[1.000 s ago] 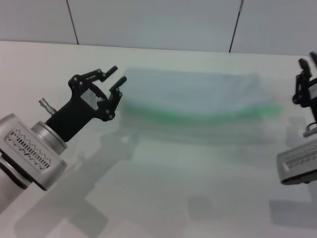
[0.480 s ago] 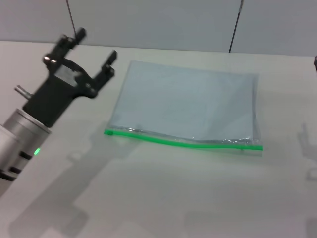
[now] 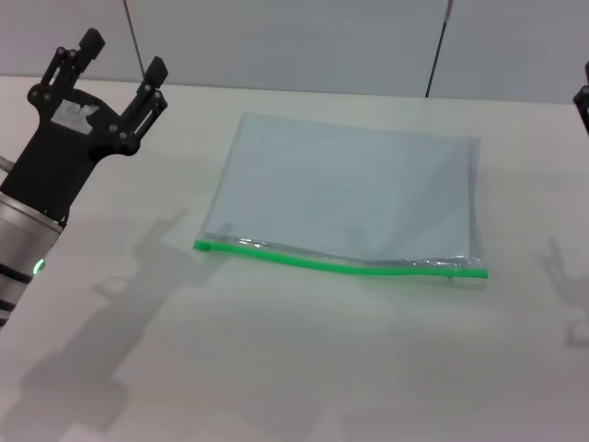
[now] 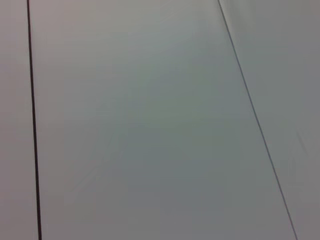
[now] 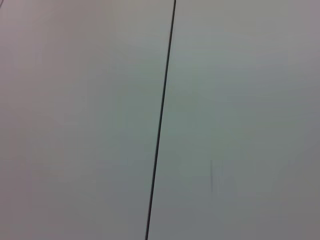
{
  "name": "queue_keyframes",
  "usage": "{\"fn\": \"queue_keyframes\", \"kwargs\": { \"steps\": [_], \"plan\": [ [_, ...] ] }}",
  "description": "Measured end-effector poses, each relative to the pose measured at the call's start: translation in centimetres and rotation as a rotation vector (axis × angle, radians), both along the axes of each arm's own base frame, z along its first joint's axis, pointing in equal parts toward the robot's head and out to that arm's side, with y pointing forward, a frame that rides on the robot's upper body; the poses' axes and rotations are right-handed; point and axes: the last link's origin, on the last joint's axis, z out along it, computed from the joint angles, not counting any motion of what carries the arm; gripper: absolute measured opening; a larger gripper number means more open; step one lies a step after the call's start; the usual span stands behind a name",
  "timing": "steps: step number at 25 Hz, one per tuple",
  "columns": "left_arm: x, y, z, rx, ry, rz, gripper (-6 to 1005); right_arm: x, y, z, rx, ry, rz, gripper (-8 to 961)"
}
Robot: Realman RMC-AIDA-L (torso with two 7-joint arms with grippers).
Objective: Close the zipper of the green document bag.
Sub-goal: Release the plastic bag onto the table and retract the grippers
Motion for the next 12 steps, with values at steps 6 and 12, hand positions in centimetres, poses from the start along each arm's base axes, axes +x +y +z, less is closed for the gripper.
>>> {"fn": "queue_keyframes", "kwargs": {
  "steps": [6, 12],
  "plan": [
    [-0.06, -0.08, 0.37, -0.015, -0.044, -0.006, 767, -0.04, -0.10, 0.11, 0.007, 0.004, 0.006, 852],
    [-0.26, -0.11, 0.57, -0.011, -0.060, 0.004, 765, -0.18, -0.09, 0.08, 0.007, 0.009, 0.010, 852]
  ]
}}
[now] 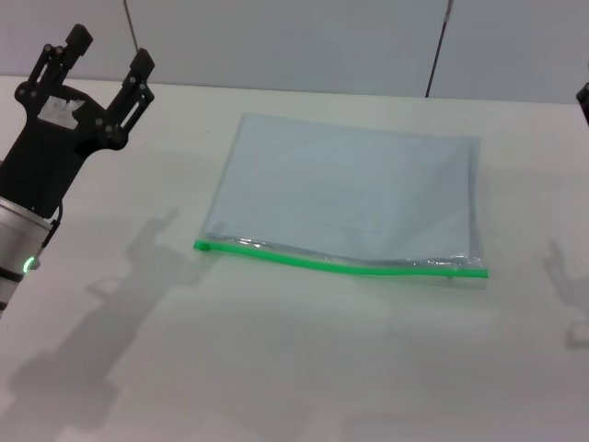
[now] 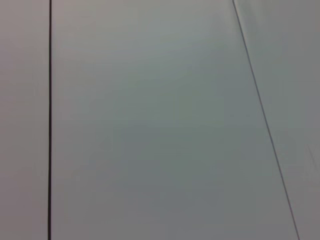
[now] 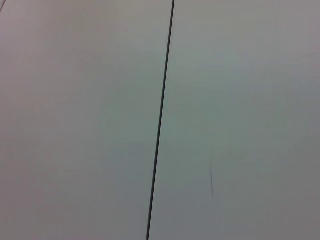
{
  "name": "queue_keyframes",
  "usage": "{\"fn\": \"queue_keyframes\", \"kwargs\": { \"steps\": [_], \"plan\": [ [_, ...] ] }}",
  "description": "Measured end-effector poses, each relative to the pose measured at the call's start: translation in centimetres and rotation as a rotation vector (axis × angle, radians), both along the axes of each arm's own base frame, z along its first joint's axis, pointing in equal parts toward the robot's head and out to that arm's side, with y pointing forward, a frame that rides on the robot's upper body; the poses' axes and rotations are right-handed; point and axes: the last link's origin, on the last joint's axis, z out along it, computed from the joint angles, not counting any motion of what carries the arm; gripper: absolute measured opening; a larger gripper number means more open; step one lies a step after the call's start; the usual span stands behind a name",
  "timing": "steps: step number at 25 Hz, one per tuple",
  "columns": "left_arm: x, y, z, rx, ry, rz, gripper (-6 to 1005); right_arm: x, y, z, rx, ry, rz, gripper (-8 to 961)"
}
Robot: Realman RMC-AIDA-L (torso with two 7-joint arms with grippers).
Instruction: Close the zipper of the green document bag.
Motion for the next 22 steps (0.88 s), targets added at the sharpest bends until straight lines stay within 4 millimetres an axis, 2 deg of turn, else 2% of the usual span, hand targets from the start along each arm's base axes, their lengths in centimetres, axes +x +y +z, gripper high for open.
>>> {"fn": "queue_keyframes", "kwargs": {
  "steps": [22],
  "plan": [
    [0.03, 0.03, 0.00, -0.001, -0.002, -0.001, 759, -0.29, -0.16, 0.11, 0.013, 0.013, 0.014, 853]
  ]
}}
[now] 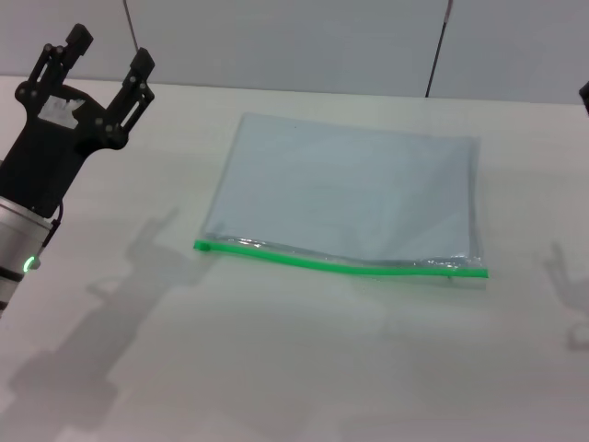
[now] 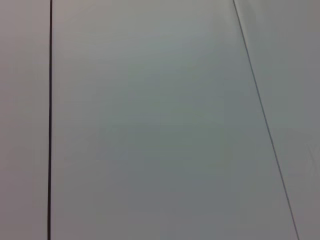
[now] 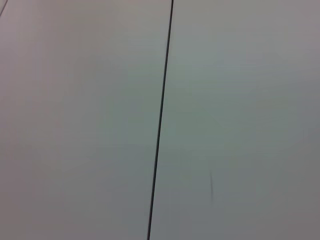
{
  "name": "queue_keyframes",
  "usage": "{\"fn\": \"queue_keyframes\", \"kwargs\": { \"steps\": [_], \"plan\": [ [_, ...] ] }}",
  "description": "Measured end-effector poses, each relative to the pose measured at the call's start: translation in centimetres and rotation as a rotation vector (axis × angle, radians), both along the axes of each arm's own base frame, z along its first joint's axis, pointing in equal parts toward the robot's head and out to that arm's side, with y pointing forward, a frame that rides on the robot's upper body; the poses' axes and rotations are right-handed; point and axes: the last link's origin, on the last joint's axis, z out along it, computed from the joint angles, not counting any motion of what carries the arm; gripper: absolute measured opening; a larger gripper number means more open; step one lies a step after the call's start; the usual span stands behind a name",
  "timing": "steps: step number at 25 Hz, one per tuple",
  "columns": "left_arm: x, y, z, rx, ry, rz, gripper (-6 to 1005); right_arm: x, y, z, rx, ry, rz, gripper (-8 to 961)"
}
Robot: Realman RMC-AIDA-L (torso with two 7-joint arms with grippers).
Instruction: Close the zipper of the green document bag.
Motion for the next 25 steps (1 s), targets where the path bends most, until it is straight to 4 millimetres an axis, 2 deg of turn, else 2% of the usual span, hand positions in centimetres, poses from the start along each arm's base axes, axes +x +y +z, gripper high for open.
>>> {"fn": "queue_keyframes", "kwargs": {
  "steps": [25],
  "plan": [
    [0.15, 0.13, 0.00, 0.000, 0.000, -0.005, 759, -0.17, -0.21, 0.07, 0.010, 0.009, 0.010, 854]
  ]
}}
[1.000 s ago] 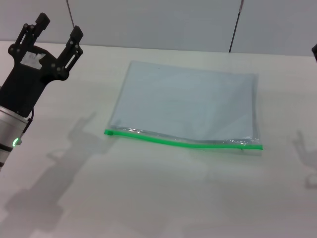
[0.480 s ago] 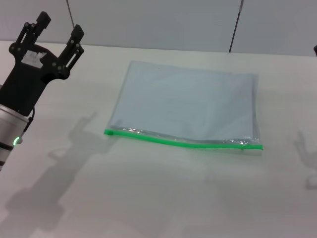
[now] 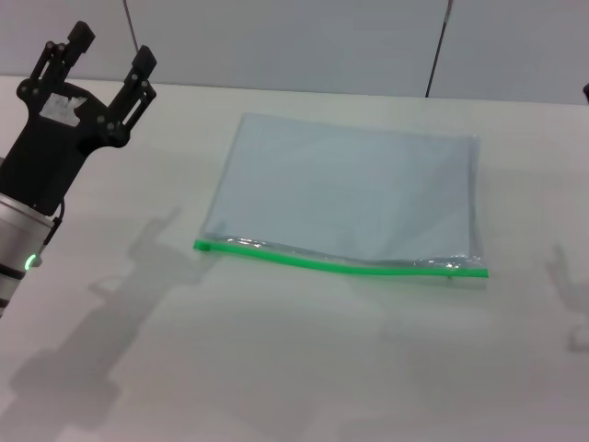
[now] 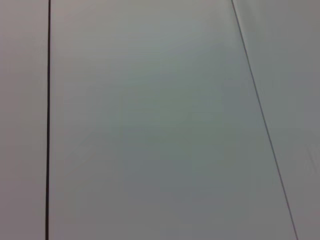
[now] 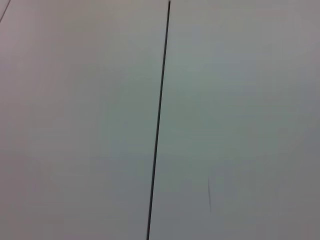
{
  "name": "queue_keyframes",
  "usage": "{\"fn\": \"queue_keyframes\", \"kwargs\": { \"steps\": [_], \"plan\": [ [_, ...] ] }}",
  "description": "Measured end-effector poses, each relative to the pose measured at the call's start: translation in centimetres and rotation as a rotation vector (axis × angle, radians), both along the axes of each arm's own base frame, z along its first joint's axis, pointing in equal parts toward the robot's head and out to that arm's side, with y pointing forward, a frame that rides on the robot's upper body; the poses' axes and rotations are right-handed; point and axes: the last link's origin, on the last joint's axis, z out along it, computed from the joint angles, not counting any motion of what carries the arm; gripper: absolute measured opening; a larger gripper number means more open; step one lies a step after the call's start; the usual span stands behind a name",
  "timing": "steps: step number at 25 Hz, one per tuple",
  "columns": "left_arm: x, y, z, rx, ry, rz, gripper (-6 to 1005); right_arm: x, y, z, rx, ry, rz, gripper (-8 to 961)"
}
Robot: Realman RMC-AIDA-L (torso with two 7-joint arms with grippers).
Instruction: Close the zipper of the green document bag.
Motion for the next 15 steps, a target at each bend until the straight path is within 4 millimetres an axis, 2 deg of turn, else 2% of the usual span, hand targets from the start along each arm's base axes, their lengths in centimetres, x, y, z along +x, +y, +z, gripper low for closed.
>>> {"fn": "queue_keyframes", "kwargs": {
  "steps": [15],
  "plan": [
    [-0.01, -0.09, -0.12, -0.007, 0.004, -0.003, 759, -0.49, -0.33, -0.10, -0.002, -0.011, 0.039, 854]
  ]
}}
